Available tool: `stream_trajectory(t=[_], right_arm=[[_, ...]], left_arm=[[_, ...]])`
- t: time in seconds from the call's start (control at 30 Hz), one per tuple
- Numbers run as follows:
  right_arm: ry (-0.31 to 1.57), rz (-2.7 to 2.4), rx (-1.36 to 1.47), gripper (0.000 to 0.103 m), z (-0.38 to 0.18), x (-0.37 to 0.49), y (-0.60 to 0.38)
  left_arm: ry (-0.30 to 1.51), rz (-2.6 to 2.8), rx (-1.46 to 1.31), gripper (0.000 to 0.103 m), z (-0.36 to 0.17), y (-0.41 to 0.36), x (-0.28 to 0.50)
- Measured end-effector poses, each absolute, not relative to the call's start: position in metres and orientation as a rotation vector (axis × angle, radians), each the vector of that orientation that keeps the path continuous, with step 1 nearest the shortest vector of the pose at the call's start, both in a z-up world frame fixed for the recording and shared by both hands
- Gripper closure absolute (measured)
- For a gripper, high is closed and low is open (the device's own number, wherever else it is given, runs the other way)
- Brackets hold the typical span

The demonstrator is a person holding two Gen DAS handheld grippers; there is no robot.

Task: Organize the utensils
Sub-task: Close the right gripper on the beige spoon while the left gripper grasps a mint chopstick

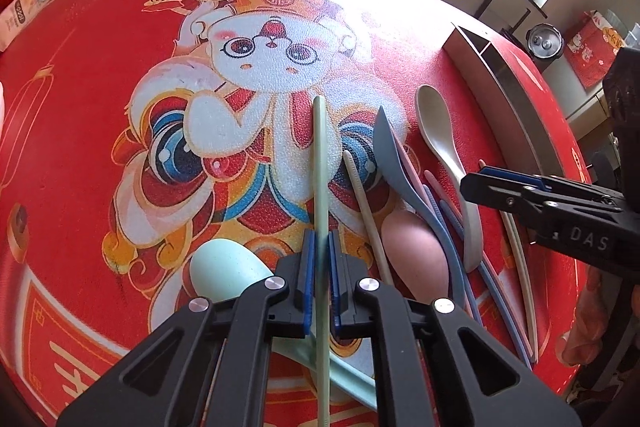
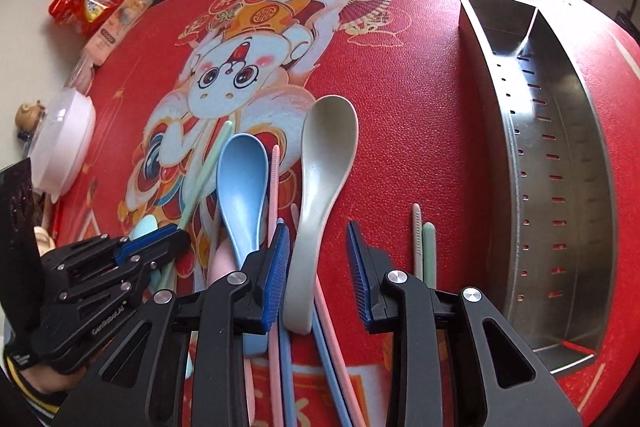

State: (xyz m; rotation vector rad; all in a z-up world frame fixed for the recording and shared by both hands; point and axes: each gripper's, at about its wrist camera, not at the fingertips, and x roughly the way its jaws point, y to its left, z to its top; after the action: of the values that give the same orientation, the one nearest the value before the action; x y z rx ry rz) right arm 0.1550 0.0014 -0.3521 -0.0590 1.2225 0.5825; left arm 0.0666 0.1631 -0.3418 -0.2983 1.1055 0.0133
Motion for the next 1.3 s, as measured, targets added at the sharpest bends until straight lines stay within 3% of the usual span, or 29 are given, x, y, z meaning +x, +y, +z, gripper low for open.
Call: stream_trajectory(t=[0.47, 0.73, 1.3], right_arm=[[1.250, 0.558, -0.033, 0.079, -0.365, 0.163, 0.009], [1.239, 0.538, -0.097, 0.088, -0.365, 0.152, 0.013], [1.257, 0.588, -0.004, 0.088, -0.365, 0.127, -0.015]], left_arm=[[1.091, 0.019, -0.284, 0.095, -0.343, 0.163, 0.073], [1.093, 0.037, -0.243, 0.095, -0.343, 0.156, 0.074], [1.113, 0.025, -0.293, 0.096, -0.342, 0.163, 0.070]])
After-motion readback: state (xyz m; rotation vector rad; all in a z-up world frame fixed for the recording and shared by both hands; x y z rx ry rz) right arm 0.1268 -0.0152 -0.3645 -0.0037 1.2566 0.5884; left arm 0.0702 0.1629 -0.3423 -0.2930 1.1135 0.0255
